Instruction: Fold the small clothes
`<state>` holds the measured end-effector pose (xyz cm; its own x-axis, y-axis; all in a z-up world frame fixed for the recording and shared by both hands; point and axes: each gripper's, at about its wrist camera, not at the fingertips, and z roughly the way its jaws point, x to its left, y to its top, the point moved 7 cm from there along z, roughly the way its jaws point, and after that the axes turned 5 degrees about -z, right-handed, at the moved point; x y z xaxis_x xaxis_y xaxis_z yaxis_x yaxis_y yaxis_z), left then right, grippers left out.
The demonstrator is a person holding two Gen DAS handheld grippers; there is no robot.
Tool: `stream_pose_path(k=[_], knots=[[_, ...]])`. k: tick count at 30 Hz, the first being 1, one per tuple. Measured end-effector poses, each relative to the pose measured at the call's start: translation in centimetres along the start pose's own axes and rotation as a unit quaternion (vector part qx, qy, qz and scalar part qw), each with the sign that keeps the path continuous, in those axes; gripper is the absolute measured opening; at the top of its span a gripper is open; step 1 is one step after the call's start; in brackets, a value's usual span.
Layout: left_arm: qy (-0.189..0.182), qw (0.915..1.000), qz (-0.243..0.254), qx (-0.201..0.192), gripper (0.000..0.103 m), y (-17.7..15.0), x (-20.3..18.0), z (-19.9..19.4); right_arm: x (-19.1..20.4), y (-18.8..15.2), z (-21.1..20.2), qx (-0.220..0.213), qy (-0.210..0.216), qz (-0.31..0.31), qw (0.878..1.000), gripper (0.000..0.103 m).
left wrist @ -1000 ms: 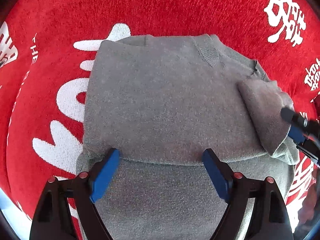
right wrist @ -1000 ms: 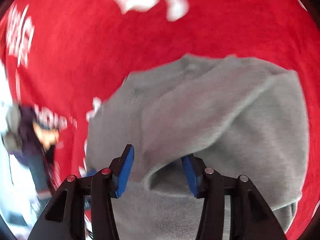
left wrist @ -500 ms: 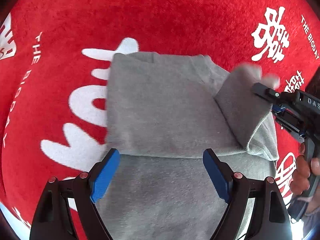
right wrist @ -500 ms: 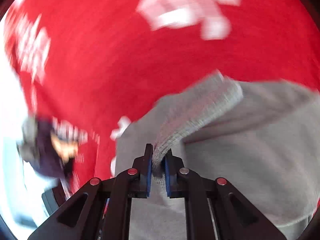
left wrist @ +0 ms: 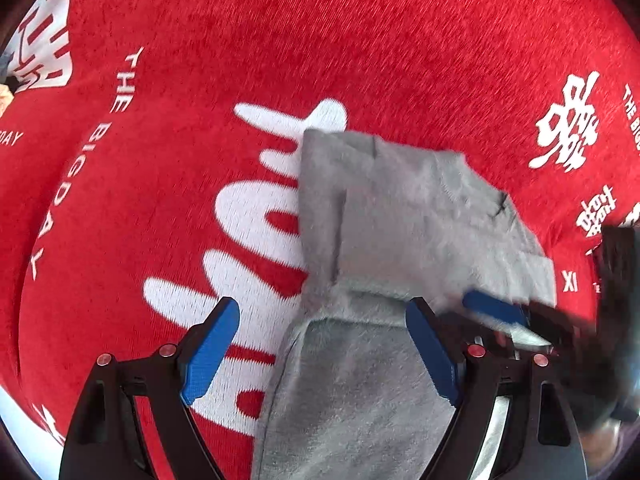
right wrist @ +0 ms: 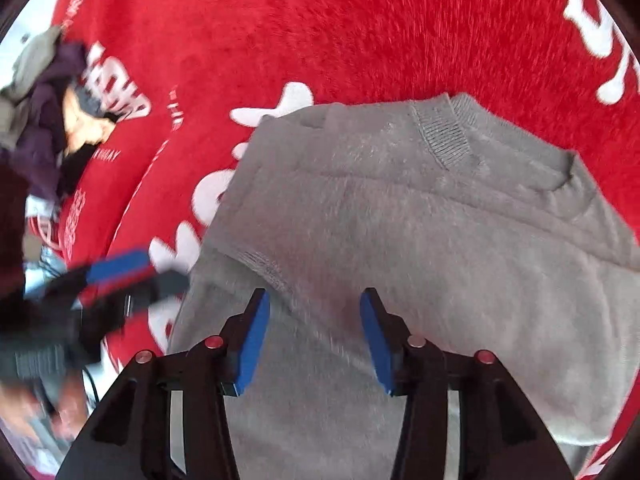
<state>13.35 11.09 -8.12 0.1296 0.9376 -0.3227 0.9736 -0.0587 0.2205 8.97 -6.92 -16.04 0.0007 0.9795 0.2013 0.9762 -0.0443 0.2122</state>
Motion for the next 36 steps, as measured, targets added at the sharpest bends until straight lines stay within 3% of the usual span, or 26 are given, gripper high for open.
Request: stream_pose_path(k=[3,5,7,9,11,15,16,18,20,23,26,30,36], knots=[[-0.014,0.9999,0.009,-0.002,0.086,1.0,-1.1,-0.2,-1.4,-2.0,-2.6,-0.004,0.020,0.023,1.000,0.051],[-0.017,0.9996,0.023,0.002,0.086,1.4,-2.2,0.4,-4.7,-3.8,-4.8,-0.007,0.028,0.090,0.996,0.051],[-0.018,0.9992,0.034,0.007,0.086,1.6,-3.3,1.1,-8.7,-6.1,-6.3,-0.009,0.031,0.179,0.983,0.051],[-0.030,0.9987,0.040,0.011,0.086,1.7,-4.6,1.7,-12.8,-8.9,-7.3,-0.010,0.026,0.276,0.961,0.051],[-0.043,0.9975,0.054,0.012,0.086,1.6,-6.2,2.2,-16.6,-11.7,-8.3,-0.032,0.037,0.368,0.929,0.051],[-0.031,0.9962,0.079,0.022,0.086,1.2,-8.0,3.8,-21.9,-14.5,-9.1,-0.082,0.062,0.484,0.869,0.051],[-0.022,0.9959,0.083,0.026,0.086,1.1,-8.2,4.2,-23.3,-14.9,-9.2,-0.103,0.073,0.513,0.849,0.041],[0.003,0.9948,0.097,0.031,0.085,0.8,-8.2,5.1,-25.0,-15.2,-9.7,-0.116,0.065,0.541,0.831,0.007],[0.037,0.9913,0.121,0.038,0.085,0.1,-7.9,5.8,-25.3,-15.0,-10.4,-0.121,0.050,0.527,0.840,0.007],[0.066,0.9866,0.142,0.047,0.085,-1.3,-7.1,6.3,-24.8,-14.3,-11.3,-0.113,0.013,0.452,0.885,0.007],[0.067,0.9859,0.144,0.051,0.085,-2.4,-6.6,6.8,-25.0,-14.6,-10.0,-0.077,-0.025,0.394,0.915,0.007],[0.071,0.9845,0.152,0.049,0.086,-2.5,-6.6,6.7,-25.6,-15.6,-10.0,-0.077,-0.009,0.394,0.916,0.013],[0.082,0.9858,0.139,0.047,0.085,-2.3,-6.4,4.8,-24.4,-16.2,-12.1,-0.040,-0.051,0.379,0.923,0.022]])
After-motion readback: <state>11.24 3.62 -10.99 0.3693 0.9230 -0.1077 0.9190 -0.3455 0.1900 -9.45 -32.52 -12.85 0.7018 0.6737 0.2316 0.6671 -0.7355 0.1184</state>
